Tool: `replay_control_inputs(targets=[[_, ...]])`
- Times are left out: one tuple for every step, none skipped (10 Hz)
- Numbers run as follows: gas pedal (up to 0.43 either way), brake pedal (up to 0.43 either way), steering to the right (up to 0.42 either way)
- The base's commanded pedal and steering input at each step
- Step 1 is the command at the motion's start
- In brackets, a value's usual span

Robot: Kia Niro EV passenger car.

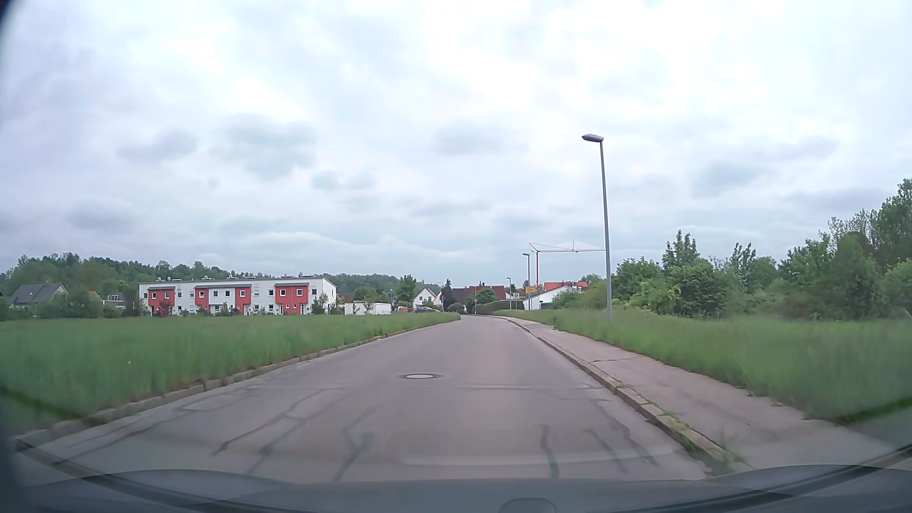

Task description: Follow the waypoints while adhering to traffic rules and regulations

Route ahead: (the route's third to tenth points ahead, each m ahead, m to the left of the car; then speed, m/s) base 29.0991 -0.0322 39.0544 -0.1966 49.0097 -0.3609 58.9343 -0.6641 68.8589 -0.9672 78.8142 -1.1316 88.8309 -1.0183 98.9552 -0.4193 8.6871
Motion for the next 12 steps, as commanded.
replay_control_inputs(targets=[[0.067,0.000,0.002],[0.067,0.000,0.002],[0.087,0.000,0.002],[0.098,0.000,0.002],[0.098,0.000,0.002],[0.110,0.000,0.001],[0.110,0.000,0.001],[0.098,0.000,0.001],[0.098,0.000,0.001],[0.110,0.000,0.000],[0.110,0.000,-0.003],[0.110,0.000,-0.002]])
